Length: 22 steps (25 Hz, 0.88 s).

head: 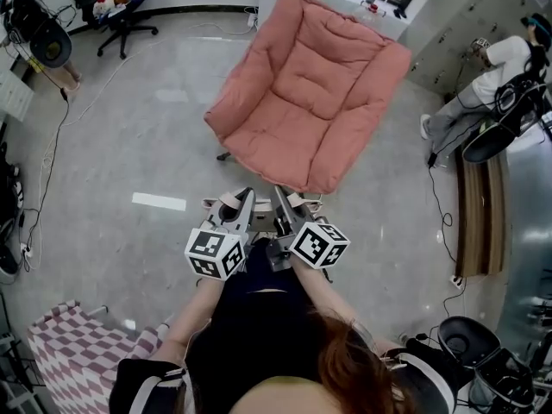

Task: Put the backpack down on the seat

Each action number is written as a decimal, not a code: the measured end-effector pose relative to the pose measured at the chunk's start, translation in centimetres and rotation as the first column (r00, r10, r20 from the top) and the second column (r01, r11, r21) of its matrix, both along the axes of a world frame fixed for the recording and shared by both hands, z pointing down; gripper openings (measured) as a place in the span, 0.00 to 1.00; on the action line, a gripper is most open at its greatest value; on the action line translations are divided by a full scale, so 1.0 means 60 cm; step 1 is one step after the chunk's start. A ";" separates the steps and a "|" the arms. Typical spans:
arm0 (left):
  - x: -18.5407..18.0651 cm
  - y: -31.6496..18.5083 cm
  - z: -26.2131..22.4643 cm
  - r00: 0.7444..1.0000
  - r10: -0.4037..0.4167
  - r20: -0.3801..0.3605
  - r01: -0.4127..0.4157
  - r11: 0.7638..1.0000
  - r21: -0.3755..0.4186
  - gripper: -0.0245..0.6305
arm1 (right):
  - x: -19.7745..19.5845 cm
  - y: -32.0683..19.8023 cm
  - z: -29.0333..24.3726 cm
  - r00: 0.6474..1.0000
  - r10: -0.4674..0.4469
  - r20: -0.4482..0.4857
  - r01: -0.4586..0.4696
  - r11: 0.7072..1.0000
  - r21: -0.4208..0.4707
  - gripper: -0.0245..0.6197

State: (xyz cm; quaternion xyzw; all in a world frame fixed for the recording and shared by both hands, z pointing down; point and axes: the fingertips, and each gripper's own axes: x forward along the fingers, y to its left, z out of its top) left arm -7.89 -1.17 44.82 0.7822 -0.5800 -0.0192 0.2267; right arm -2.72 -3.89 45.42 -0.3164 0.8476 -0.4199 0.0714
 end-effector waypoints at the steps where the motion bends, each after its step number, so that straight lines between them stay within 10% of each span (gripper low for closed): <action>1: -0.002 -0.007 0.002 1.000 -0.004 -0.001 0.004 1.000 -0.001 0.06 | -0.002 -0.008 0.001 1.000 -0.005 -0.001 0.005 1.000 0.000 0.09; 22: 0.020 -0.190 0.004 0.997 -0.076 -0.011 0.076 0.997 0.023 0.06 | 0.016 -0.195 0.001 0.995 -0.096 0.007 0.096 0.994 0.045 0.09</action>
